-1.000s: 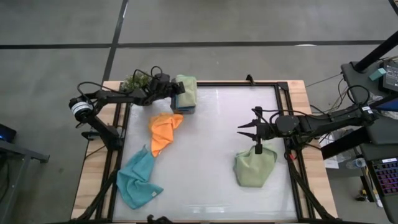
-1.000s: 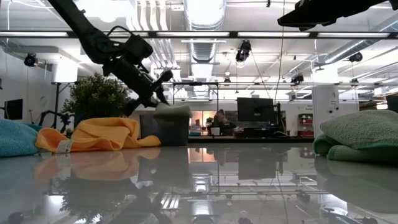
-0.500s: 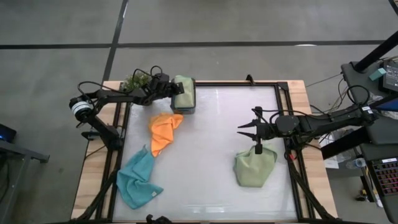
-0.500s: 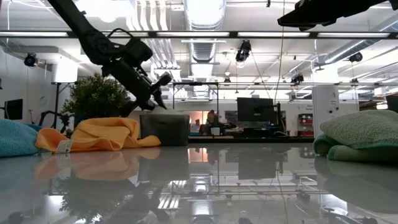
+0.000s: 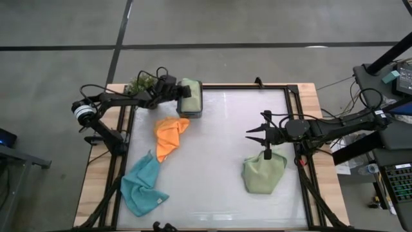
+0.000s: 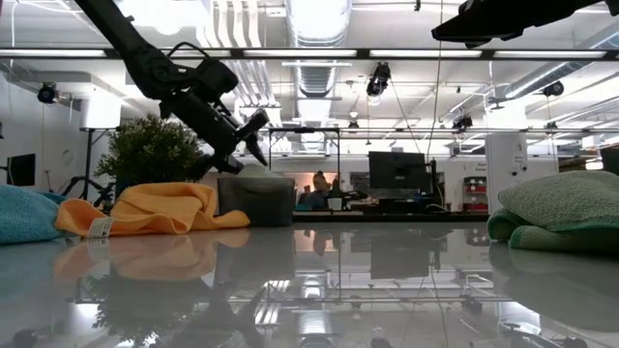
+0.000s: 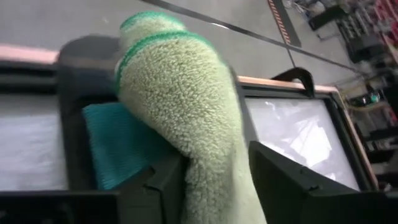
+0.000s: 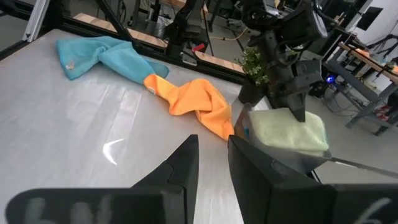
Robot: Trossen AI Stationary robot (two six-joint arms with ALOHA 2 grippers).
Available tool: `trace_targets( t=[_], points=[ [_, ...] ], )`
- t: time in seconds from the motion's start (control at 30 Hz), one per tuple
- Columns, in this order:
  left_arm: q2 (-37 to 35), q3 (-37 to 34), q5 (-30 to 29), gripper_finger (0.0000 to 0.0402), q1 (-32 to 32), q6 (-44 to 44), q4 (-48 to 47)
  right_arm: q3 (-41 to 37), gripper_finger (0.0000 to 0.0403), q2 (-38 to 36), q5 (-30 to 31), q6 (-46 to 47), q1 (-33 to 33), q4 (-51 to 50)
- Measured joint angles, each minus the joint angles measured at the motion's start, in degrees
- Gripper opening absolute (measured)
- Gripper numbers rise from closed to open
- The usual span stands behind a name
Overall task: Fold microfiber towels
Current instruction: Put the top green folded towel into the bin
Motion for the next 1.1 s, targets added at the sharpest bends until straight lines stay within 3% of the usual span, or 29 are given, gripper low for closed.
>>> trace_targets(
  t=[0.47,0.87,1.1],
  points=[
    [-3.1,2.9,-0.3,0.0164,0.0,4.2,-9.7,0.0,0.0079,0.0,0.0,0.0,0.0,0.0],
    [-9.0,3.3,-1.6,0.0164,-0.2,5.8,-10.3,0.0,0.0079,0.0,0.0,-0.4,0.0,-0.1],
    [-8.3,3.9,-1.7,0.0156,-4.4,11.4,-10.2,0.0,0.0079,0.0,0.0,-0.9,0.0,-0.1]
  ],
)
